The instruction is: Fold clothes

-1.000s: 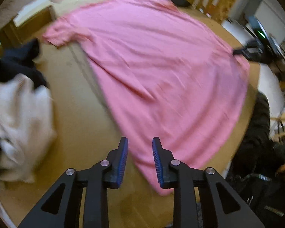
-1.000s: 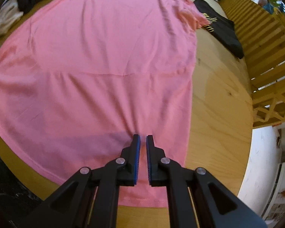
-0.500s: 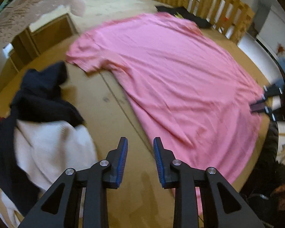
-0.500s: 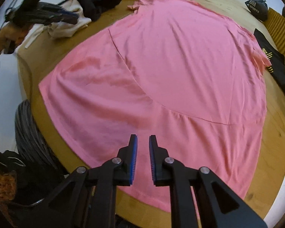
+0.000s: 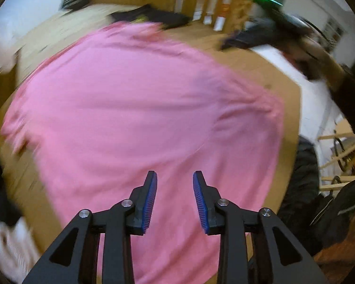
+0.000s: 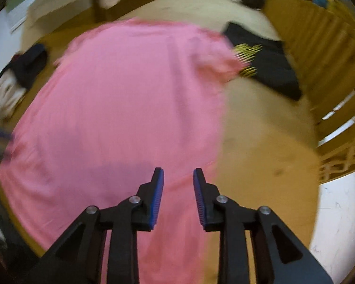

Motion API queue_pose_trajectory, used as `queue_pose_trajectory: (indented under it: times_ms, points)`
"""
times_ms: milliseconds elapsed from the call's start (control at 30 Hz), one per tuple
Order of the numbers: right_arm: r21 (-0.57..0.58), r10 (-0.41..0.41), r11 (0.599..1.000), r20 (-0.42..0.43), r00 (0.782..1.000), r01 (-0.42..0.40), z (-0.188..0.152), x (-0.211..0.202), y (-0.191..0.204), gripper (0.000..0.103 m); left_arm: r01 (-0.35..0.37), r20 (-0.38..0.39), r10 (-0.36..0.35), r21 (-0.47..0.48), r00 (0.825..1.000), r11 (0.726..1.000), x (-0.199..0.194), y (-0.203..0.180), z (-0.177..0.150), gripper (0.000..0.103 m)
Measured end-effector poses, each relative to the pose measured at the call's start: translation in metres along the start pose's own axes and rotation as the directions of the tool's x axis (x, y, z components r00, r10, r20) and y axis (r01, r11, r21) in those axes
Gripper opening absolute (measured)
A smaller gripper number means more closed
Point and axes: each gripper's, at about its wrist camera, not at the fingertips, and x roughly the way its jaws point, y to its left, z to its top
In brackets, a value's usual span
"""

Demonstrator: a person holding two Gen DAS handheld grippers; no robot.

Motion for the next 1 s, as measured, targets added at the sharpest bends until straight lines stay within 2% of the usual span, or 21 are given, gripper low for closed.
queue_pose_trajectory:
  times_ms: [33,133,200,300,433,500,667,900,967,1000]
  points:
    - [0.018,0.004,1.000,0.010,1.000,-0.004,0.011,0.003,-0.015,0.039,0.019,0.007,-0.019,0.017,1.000,1.000,0.007,-0.013,0.013,0.031]
    - [0.039,-0.010,0.999,0.048,0.999,0.008,0.051,0.014,-0.051,0.040,0.074,0.026,-0.076,0.061,0.997,0.995,0.028,-0.051,0.052,0.031]
    - [0.040,-0.020,0.999,0.064,0.998,0.018,0.072,0.024,-0.069,0.040,0.083,0.008,-0.084,0.077,0.996,0.994,0.047,-0.070,0.071,0.032]
    - [0.056,-0.002,0.998,0.065,0.998,-0.002,0.085,0.038,-0.081,0.040,0.097,-0.020,-0.095,0.100,0.995,0.990,0.075,-0.099,0.099,0.032]
    - [0.045,0.030,0.998,0.062,0.998,-0.033,0.085,0.044,-0.090,0.040,0.093,-0.051,-0.087,0.146,0.995,0.985,0.098,-0.136,0.115,0.033]
    - [0.042,0.019,0.999,0.071,0.997,-0.022,0.080,0.041,-0.097,0.040,0.110,-0.048,-0.104,0.149,0.993,0.983,0.105,-0.155,0.119,0.037]
    - [0.087,0.045,0.995,0.076,0.996,-0.051,0.067,0.034,-0.121,0.040,0.151,-0.080,-0.139,0.181,0.987,0.972,0.128,-0.200,0.119,0.038]
    - [0.046,0.018,0.999,0.084,0.996,-0.022,0.059,0.019,-0.131,0.040,0.120,-0.130,-0.098,0.178,0.987,0.977,0.151,-0.230,0.128,0.040]
    - [0.033,0.012,0.999,0.090,0.996,-0.015,0.058,0.015,-0.132,0.040,0.069,-0.139,-0.040,0.209,0.989,0.975,0.155,-0.238,0.130,0.047]
    - [0.027,0.013,1.000,0.093,0.996,-0.016,0.059,0.015,-0.131,0.040,0.043,-0.143,-0.011,0.225,0.990,0.973,0.158,-0.241,0.131,0.047]
